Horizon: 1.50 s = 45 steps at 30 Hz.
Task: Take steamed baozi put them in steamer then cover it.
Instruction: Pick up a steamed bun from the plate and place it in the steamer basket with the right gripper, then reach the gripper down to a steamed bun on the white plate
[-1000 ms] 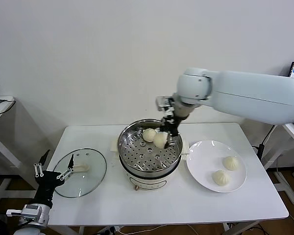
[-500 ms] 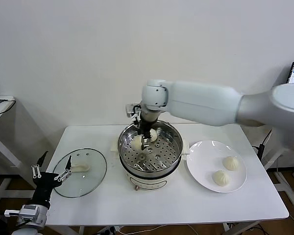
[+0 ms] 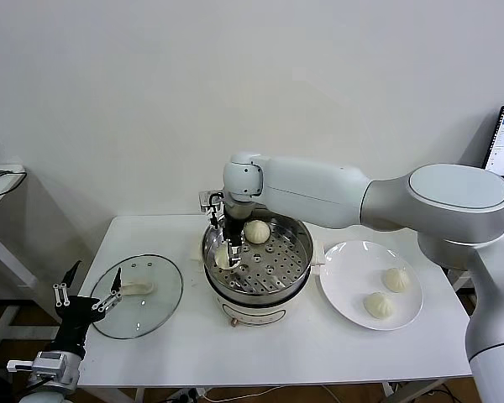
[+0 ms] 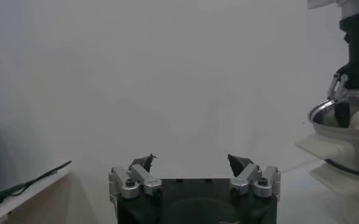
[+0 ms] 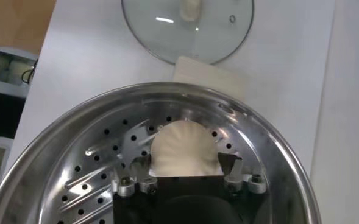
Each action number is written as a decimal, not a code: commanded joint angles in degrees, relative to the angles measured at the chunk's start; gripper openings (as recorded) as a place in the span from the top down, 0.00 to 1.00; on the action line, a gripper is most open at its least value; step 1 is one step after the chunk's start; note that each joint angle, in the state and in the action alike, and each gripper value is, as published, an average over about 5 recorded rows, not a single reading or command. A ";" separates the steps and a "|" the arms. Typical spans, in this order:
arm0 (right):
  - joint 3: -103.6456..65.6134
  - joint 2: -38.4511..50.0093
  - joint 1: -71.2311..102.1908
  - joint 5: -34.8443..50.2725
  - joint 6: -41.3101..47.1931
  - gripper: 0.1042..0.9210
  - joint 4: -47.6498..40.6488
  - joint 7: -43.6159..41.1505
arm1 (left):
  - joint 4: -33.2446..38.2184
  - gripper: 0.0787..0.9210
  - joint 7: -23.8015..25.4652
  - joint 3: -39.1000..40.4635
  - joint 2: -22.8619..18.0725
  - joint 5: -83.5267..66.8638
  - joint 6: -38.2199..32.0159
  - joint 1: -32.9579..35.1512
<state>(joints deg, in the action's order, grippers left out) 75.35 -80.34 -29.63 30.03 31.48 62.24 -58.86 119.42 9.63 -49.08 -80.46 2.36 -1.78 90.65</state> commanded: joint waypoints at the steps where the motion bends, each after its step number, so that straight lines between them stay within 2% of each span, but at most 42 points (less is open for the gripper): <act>1: -0.99 10.23 -5.49 1.55 -0.59 0.12 7.74 -1.90 | 0.10 0.12 -0.19 0.39 -0.02 0.05 0.06 0.03; 9: 2.54 33.11 -16.67 -0.59 -6.68 0.12 19.90 -11.51 | 1.50 0.12 -0.97 2.38 -0.13 0.62 0.20 0.41; 15: 3.60 46.86 -14.94 -10.60 -12.47 0.12 24.09 -17.37 | 2.03 0.12 -1.35 3.08 -0.11 1.25 0.29 0.69; 21: -0.74 54.13 -4.40 -21.66 -16.69 0.12 23.70 -18.68 | 2.20 0.12 -1.45 3.49 -0.31 1.76 0.14 1.00; 30: -21.45 55.23 21.39 -35.24 -20.78 0.12 18.07 -16.86 | 2.10 0.12 -1.51 3.88 -0.36 2.09 0.03 1.08; 36: -28.39 52.60 30.71 -36.61 -21.58 0.12 15.15 -13.81 | 1.62 0.12 -1.54 4.26 -0.37 2.44 -0.09 1.10; 45: -31.69 48.96 34.76 -36.15 -21.35 0.12 12.76 -9.20 | 1.31 0.12 -1.75 4.93 -0.53 3.11 -0.16 0.98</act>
<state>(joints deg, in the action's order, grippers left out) 51.23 -30.84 -4.83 -2.55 11.46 77.06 -71.32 120.79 7.89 -44.27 -81.00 5.31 -1.91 91.63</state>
